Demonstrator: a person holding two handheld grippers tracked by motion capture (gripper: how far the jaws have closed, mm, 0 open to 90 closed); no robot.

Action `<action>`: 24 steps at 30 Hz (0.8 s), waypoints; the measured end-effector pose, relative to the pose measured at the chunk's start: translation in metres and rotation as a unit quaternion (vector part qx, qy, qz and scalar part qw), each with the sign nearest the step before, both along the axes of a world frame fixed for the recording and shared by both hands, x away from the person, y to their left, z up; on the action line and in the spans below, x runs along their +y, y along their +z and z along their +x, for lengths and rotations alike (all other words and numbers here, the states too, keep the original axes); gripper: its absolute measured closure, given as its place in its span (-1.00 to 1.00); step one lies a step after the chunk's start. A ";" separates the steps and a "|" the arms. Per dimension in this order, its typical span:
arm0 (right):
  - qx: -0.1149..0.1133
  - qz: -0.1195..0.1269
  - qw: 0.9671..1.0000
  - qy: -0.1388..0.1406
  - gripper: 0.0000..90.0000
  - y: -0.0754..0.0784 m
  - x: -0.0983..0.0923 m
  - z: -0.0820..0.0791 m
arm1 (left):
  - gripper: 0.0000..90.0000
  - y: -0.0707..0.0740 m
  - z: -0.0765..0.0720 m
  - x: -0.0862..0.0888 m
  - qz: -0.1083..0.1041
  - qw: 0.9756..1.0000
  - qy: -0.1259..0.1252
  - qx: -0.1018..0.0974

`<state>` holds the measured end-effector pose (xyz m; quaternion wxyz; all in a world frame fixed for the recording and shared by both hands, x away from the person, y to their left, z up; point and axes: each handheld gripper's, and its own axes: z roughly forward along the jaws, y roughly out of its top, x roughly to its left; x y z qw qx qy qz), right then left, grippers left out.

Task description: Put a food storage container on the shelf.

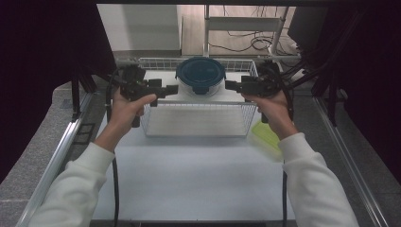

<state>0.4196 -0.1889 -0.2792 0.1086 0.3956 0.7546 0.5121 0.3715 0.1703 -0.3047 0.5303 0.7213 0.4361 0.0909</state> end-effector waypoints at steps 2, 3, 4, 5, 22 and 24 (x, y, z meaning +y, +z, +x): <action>0.002 0.011 1.000 0.016 -0.44 -0.005 -0.008 -0.011 | -0.57 -0.008 -0.012 0.001 0.003 1.000 -0.003 0.003; 0.000 0.014 1.000 0.019 -0.42 -0.008 -0.012 -0.018 | -0.56 -0.013 -0.018 0.001 0.008 1.000 -0.002 0.001; -0.002 0.015 1.000 0.023 -0.41 -0.011 -0.016 -0.024 | -0.56 -0.018 -0.024 0.002 0.016 1.000 -0.002 0.000; -0.003 0.014 1.000 0.026 -0.40 -0.014 -0.020 -0.030 | -0.55 -0.023 -0.030 0.002 0.023 1.000 -0.003 -0.001; 0.030 -0.036 0.998 0.045 -0.37 -0.099 -0.048 -0.107 | -0.52 -0.110 -0.098 0.001 0.063 0.998 -0.019 0.022; 0.039 -0.042 0.997 0.041 -0.37 -0.108 -0.049 -0.111 | -0.51 -0.119 -0.101 0.001 0.067 0.997 -0.018 0.028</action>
